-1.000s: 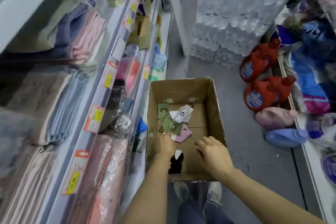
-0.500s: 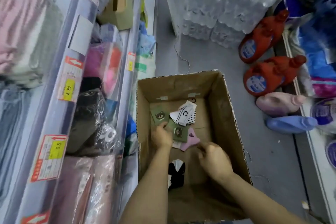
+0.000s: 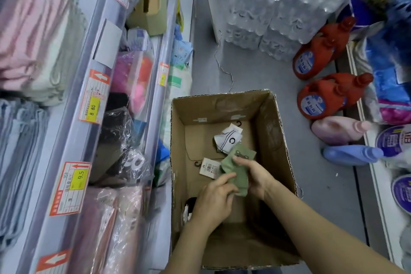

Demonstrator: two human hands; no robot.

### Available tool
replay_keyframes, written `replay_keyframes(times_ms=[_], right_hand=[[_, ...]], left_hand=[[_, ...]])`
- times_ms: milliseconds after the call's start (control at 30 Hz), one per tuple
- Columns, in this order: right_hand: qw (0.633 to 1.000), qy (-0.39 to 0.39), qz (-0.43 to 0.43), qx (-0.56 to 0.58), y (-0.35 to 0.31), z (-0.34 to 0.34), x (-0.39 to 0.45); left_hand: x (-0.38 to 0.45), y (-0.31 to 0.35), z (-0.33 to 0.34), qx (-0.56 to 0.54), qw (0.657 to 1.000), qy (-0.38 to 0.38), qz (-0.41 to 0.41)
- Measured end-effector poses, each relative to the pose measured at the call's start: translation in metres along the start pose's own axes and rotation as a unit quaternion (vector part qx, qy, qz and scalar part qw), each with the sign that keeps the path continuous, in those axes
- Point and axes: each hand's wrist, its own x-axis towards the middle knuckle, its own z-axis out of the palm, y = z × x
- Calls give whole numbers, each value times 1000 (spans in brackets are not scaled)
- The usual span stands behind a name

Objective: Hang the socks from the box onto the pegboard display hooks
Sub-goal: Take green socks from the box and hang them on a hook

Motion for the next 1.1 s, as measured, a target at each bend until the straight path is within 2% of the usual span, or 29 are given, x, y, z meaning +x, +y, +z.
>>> replay_keyframes(times_ms=[67,133,167,200,267,300,367,467,533,567,667,733,800,900,1100], right_hand=[[1000,5,5,-2,3,2,-4],[1000,9,-7,18,4,3,-6],[999,5,-10,32,4,3,-6],[999,2,-11,41,4,3,-7],[999,-2,-10,41,4,3,-9],[999,1,-11,39,4,3,-10],[999,-1,-14,40,5,1,-9],[997,-28,-11,67,7,-5,-5],[994,-50,-16,93,9,-12,0],[993,-54,-16,102,9,-13,1],[997,-6,-22,69,8,-7,0],[996,75,-41,17,8,-3,3],[987,121,-89,-58,9,-3,7],[973,119,-144,-136,5,-5,6],[936,124,-228,-238,-1,-19,7]], left_hand=[[-5,2,-1,29,999,6,28],[-3,8,-5,-90,994,48,-49],[0,12,-8,-187,973,80,-112],[5,15,-9,-289,936,105,-173],[17,23,-12,-442,842,113,-287],[23,25,-12,-460,817,109,-329],[32,24,-10,-463,789,110,-389],[37,19,-3,-492,733,132,-451],[35,13,3,-483,730,159,-457],[33,12,5,-470,744,162,-446],[26,14,4,-383,838,120,-370],[22,15,5,-313,874,75,-363],[23,2,12,-270,864,107,-410],[38,-28,23,-225,819,169,-500],[72,-63,45,-107,799,75,-586]])
